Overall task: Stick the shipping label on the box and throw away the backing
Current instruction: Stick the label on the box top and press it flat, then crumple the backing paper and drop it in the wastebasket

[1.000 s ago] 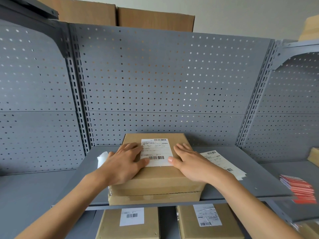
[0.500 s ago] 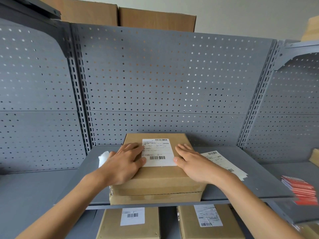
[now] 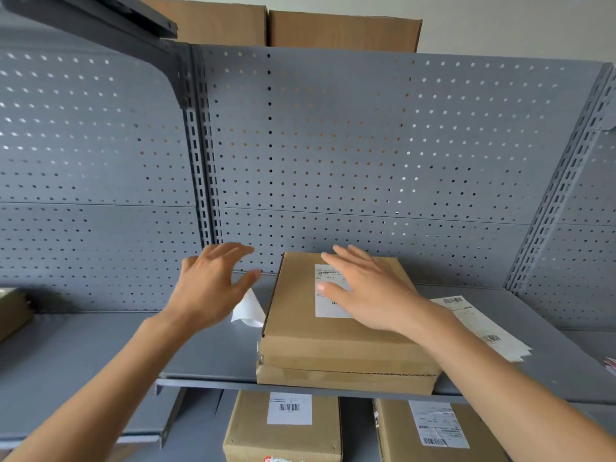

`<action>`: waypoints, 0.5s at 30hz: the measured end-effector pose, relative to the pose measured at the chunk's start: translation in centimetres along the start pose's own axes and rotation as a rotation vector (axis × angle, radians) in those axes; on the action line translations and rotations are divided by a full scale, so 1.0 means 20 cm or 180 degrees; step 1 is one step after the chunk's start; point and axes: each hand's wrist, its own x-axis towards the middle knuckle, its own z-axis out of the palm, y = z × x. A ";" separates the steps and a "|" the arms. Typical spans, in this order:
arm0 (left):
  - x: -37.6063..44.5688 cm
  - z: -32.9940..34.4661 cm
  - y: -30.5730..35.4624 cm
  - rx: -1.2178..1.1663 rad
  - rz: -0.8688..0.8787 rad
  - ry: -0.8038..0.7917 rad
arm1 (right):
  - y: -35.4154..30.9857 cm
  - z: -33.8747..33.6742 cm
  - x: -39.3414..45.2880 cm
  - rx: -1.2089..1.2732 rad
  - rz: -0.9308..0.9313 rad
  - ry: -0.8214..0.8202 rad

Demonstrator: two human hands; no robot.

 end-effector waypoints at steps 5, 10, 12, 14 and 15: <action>-0.02 0.06 -0.13 0.0393 -0.0084 -0.0340 | -0.24 0.06 0.21 -0.0279 -0.0448 0.0025; -0.06 0.20 -0.22 0.0492 0.0247 -0.1057 | -0.36 0.10 0.32 -0.0314 -0.0555 -0.0098; -0.05 0.24 -0.24 0.0550 0.0265 -0.1173 | -0.38 0.12 0.34 -0.0322 -0.0558 -0.0164; -0.05 0.27 -0.24 0.0529 0.0297 -0.1130 | -0.40 0.13 0.34 -0.0296 -0.0539 -0.0225; -0.05 0.28 -0.24 0.0465 0.0311 -0.1040 | -0.40 0.14 0.34 -0.0294 -0.0531 -0.0244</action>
